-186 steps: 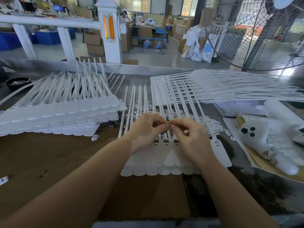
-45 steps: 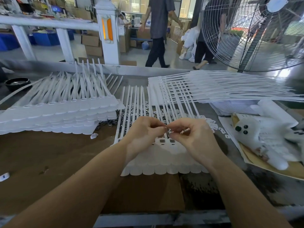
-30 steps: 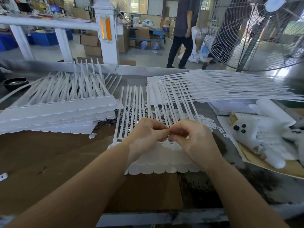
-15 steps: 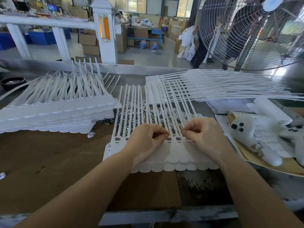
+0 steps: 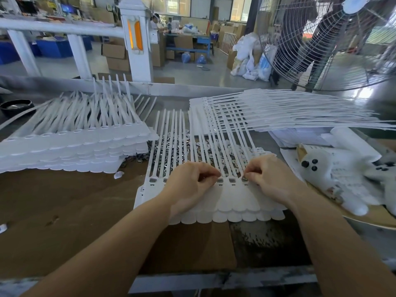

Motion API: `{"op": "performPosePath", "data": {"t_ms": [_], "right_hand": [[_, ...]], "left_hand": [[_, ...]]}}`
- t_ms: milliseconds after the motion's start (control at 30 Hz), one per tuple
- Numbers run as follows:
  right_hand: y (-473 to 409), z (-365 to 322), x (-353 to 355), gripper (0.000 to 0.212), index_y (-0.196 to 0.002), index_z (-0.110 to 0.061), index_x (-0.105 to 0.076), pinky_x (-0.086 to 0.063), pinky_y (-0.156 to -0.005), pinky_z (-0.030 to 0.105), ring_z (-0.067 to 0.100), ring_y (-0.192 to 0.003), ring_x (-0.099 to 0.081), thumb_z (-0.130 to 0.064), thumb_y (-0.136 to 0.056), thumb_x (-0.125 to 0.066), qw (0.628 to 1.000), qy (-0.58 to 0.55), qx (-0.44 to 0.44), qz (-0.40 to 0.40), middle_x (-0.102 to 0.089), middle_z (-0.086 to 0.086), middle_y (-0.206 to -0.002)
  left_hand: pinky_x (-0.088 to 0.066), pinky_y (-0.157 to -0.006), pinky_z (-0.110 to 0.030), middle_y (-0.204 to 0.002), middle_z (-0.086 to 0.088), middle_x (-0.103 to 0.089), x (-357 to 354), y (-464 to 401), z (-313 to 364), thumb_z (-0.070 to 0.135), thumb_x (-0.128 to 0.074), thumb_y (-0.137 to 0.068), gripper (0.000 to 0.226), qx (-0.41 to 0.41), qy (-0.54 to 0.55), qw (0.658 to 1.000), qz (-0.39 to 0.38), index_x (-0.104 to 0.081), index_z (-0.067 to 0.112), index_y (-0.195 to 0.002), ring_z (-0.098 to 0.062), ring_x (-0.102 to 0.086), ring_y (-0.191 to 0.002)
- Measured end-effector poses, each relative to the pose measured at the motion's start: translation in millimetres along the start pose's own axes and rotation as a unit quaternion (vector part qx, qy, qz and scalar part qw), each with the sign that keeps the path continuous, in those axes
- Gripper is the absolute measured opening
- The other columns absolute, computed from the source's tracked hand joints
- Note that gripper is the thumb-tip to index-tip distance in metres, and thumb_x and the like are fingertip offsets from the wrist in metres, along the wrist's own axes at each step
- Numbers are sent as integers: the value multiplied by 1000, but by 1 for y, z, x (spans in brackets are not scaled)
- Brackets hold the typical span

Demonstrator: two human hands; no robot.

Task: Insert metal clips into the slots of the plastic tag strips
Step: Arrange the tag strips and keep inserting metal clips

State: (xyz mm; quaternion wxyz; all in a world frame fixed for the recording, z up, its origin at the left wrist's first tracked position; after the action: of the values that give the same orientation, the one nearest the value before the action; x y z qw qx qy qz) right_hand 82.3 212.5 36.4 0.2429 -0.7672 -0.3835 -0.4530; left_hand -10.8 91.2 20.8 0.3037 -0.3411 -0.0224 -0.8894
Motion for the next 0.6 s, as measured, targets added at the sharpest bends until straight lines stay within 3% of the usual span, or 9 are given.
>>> {"op": "performPosePath", "data": {"t_ms": [167, 333, 400, 467, 600], "right_hand": [[-3, -1, -1, 11, -82, -17, -70, -37, -74, 22, 6, -75, -52, -12, -87, -62, 1000, 25, 3, -15, -58, -7, -80], [-2, 2, 10, 5, -77, -18, -72, -39, -65, 16, 0, -71, -53, -15, -80, -72, 999, -3, 6, 41, -59, -12, -73], [0, 3, 13, 4, -81, -17, -74, -41, -67, 16, 1, -71, -55, -14, -81, -70, 998, -14, 10, 67, -61, -10, -75], [3, 0, 15, 9, -85, -17, -74, -43, -72, 19, 1, -72, -57, -12, -84, -67, 995, -27, 22, 95, -63, -9, -77], [9, -25, 8, 16, -91, -16, -73, -47, -73, 8, -1, -79, -63, -4, -84, -65, 983, -136, 86, 87, -69, -7, -85]], "left_hand": [[-44, -65, -12, -82, 11, -64, 3, 0, -1, 28, -66, -85, 6, 6, 24, 1000, 15, -64, 28, -90, -4, -58, -77], [-50, -68, -14, -76, 11, -68, 4, -1, -6, 23, -73, -80, 10, 22, 87, 996, 26, -66, 30, -75, -3, -62, -74], [-49, -70, -10, -77, 12, -69, 3, -1, -8, 19, -71, -81, 13, 33, 119, 992, 23, -67, 30, -74, 0, -64, -75], [-51, -76, -14, -79, 8, -71, 3, -2, -9, 14, -69, -83, 15, 41, 154, 987, 23, -67, 28, -77, -4, -66, -78], [-52, -81, -23, -83, -1, -72, 5, -2, -8, 13, -63, -88, 11, 48, 183, 982, 24, -67, 23, -90, -13, -67, -85]]}}
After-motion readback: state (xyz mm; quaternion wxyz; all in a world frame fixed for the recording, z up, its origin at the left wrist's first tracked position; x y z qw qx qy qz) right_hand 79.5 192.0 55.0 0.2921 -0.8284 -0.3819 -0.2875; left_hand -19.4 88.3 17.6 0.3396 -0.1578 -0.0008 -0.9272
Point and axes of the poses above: each hand's wrist, its own y-axis away from the middle knuckle, its own x-axis out of the back of the hand, z = x × y, the point moved 10 cm from there along -y, towards the middle knuckle
